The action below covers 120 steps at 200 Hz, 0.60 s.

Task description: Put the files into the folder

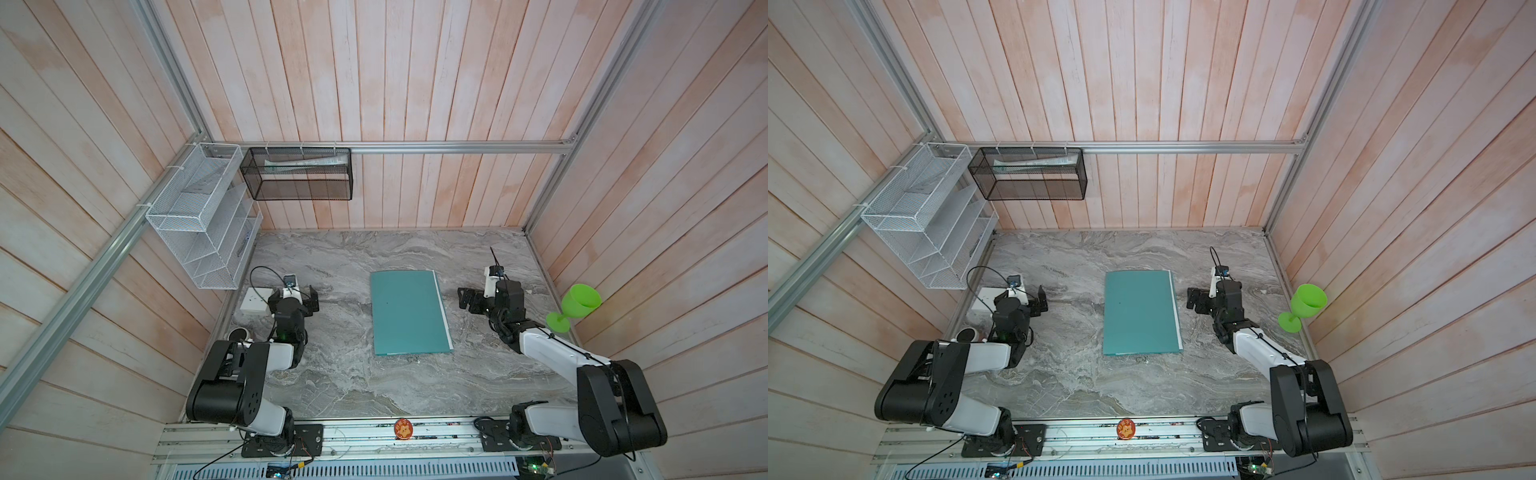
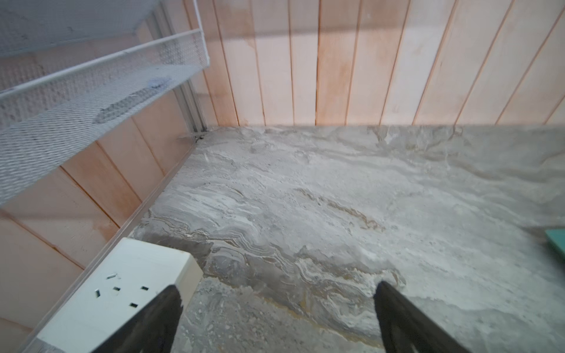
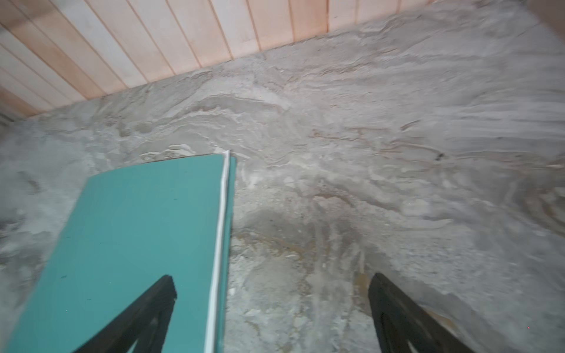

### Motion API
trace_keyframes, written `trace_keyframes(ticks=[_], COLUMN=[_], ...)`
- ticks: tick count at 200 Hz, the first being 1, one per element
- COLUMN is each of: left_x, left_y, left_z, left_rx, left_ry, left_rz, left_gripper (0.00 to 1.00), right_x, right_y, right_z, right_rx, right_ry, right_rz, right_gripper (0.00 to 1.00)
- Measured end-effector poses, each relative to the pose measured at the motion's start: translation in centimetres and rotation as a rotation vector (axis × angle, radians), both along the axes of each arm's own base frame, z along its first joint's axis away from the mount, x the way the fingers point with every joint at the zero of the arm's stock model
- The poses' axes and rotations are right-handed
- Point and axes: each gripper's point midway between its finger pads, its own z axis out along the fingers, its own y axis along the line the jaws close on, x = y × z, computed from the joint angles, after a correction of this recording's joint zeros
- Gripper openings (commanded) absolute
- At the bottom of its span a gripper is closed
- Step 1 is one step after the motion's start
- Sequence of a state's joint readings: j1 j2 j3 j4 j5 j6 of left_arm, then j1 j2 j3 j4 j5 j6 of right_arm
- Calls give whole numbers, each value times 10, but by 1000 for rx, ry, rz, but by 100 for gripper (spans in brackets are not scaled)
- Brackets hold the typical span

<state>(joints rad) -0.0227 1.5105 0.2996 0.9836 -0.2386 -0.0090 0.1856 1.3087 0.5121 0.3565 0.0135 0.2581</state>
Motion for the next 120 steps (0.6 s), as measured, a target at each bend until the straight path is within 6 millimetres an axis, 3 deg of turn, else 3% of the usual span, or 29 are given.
trace_keyframes(ticks=[11, 23, 46, 74, 95, 120], left_x=[-13, -16, -6, -2, -2, -2], left_y=[14, 12, 2, -1, -1, -1], left_z=[-9, -16, 0, 7, 7, 7], left_rx=[-27, -49, -70, -82, -84, -84], left_ry=[-10, 7, -50, -76, -76, -76], left_rz=[26, 12, -34, -49, -51, -54], left_gripper=[100, 100, 100, 100, 100, 100], right_x=[2, 6, 10, 7, 8, 9], right_y=[-14, -28, -52, -82, -85, -86], right_z=[1, 8, 23, -1, -14, 3], right_rx=[-63, -126, -213, -234, -256, -270], right_ry=[-30, -73, -178, -166, -143, -248], right_rz=[-50, -101, -182, -270, -268, -269], right_gripper=[98, 98, 98, 98, 98, 98])
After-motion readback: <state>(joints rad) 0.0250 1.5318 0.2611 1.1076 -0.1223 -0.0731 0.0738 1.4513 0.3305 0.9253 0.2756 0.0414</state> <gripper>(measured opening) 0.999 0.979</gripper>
